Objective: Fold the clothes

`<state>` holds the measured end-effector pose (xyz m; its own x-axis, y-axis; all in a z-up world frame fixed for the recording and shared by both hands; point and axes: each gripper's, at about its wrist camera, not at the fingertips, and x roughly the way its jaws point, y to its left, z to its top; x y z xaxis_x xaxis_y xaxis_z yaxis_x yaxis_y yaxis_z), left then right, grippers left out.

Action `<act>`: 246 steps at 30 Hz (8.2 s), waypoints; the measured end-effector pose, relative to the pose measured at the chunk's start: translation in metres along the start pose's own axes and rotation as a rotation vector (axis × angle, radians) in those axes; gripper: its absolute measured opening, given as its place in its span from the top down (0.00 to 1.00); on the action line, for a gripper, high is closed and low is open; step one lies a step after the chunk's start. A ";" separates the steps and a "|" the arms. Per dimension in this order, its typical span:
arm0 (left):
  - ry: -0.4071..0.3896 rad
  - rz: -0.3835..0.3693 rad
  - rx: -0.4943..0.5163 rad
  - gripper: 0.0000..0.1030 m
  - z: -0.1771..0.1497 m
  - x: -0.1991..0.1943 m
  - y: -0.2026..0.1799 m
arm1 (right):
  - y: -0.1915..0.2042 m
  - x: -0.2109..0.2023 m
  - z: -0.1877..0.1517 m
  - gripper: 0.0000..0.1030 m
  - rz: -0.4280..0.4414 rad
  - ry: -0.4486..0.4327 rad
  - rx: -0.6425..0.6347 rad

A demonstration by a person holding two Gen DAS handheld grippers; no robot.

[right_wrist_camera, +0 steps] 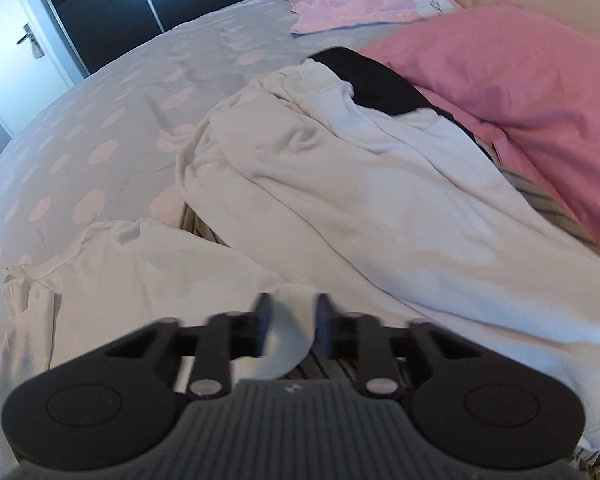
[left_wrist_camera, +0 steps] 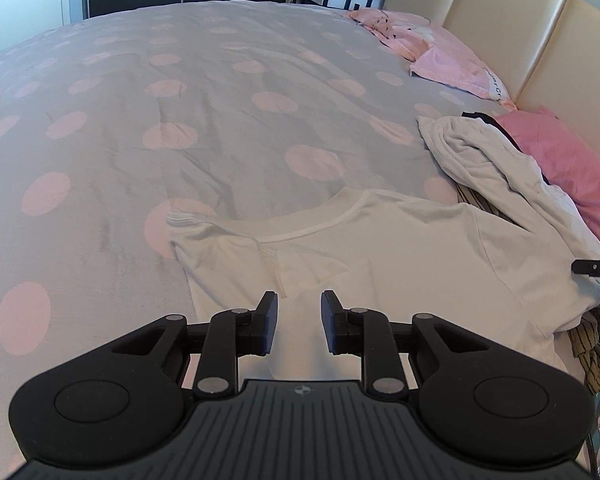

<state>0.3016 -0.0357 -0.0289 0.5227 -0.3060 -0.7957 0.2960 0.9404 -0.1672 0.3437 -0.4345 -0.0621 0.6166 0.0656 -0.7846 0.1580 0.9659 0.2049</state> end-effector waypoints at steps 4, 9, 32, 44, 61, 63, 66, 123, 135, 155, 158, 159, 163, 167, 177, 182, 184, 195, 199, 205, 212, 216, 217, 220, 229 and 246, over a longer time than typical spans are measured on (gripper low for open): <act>0.001 -0.011 0.014 0.80 -0.002 -0.003 0.000 | 0.022 -0.018 0.007 0.98 0.045 -0.037 -0.044; -0.017 -0.032 0.005 0.80 -0.002 -0.019 0.001 | 0.073 -0.043 0.011 0.99 0.134 -0.051 -0.130; -0.022 -0.041 -0.036 0.80 -0.024 -0.053 0.055 | 0.297 0.010 -0.032 0.99 0.342 0.083 -0.312; 0.026 -0.023 -0.009 0.80 -0.040 -0.050 0.072 | 0.314 0.066 -0.054 0.83 0.289 0.177 -0.326; 0.041 -0.140 -0.106 0.63 -0.028 -0.047 0.027 | 0.232 -0.101 -0.046 0.55 0.251 0.060 -0.395; 0.060 -0.140 -0.114 0.63 -0.027 -0.037 0.023 | 0.217 -0.120 -0.055 0.41 0.249 0.065 -0.412; 0.083 -0.132 -0.112 0.63 -0.027 -0.022 0.016 | 0.192 -0.141 -0.075 0.41 0.254 0.080 -0.433; -0.003 -0.119 0.025 1.00 0.018 -0.013 -0.045 | 0.009 -0.140 -0.309 0.97 0.252 0.628 -0.775; -0.155 -0.178 -0.062 1.00 0.058 -0.033 -0.045 | 0.070 -0.196 -0.313 0.97 0.334 0.571 -0.757; -0.038 -0.021 -0.071 1.00 0.034 0.012 0.005 | 0.160 -0.152 -0.359 0.93 0.560 0.632 -0.680; 0.001 0.029 -0.052 0.94 0.029 0.012 0.003 | 0.158 -0.153 -0.360 0.79 0.565 0.621 -0.676; 0.006 0.037 -0.037 0.90 0.027 0.009 0.002 | 0.156 -0.154 -0.361 0.69 0.563 0.613 -0.676; 0.004 0.047 0.004 0.78 0.015 -0.014 -0.001 | 0.145 -0.155 -0.360 0.68 0.539 0.585 -0.667; 0.038 0.021 0.047 0.78 -0.005 -0.043 -0.007 | 0.132 -0.159 -0.358 0.68 0.431 0.541 -0.708; 0.137 -0.164 0.159 0.76 -0.106 -0.125 -0.058 | 0.089 -0.134 -0.350 0.65 0.289 0.564 -0.719; 0.118 -0.256 0.208 0.58 -0.173 -0.172 -0.098 | 0.085 -0.126 -0.366 0.59 0.324 0.527 -0.651; 0.115 -0.284 0.236 0.57 -0.200 -0.184 -0.113 | 0.081 -0.123 -0.367 0.59 0.339 0.507 -0.630; 0.200 -0.263 0.249 0.57 -0.324 -0.194 -0.165 | 0.084 -0.124 -0.375 0.59 0.337 0.457 -0.576; 0.246 -0.257 0.227 0.58 -0.351 -0.176 -0.169 | 0.084 -0.118 -0.380 0.56 0.357 0.456 -0.555; 0.259 -0.247 0.279 0.70 -0.367 -0.149 -0.177 | 0.074 -0.106 -0.379 0.51 0.345 0.457 -0.534; 0.270 -0.346 0.231 0.99 -0.363 -0.149 -0.165 | 0.066 -0.103 -0.374 0.96 0.362 0.563 -0.437; 0.286 -0.460 0.116 1.00 -0.357 -0.157 -0.151 | 0.064 -0.132 -0.358 0.96 0.352 0.573 -0.425; 0.302 -0.474 0.092 1.00 -0.357 -0.154 -0.149 | 0.064 -0.135 -0.358 0.96 0.353 0.575 -0.434; 0.380 -0.481 0.039 1.00 -0.363 -0.135 -0.144 | 0.069 -0.135 -0.364 0.96 0.333 0.600 -0.477; 0.464 -0.382 0.057 0.97 -0.373 -0.103 -0.144 | 0.073 -0.113 -0.378 0.95 0.305 0.658 -0.501; 0.212 -0.245 -0.017 0.58 -0.236 -0.140 -0.085 | 0.101 -0.154 -0.279 0.80 0.209 0.374 -0.604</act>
<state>0.0147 -0.0381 -0.0408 0.2587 -0.4872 -0.8341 0.3781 0.8457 -0.3767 0.0498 -0.2769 -0.0837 0.2664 0.2398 -0.9336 -0.4527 0.8862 0.0984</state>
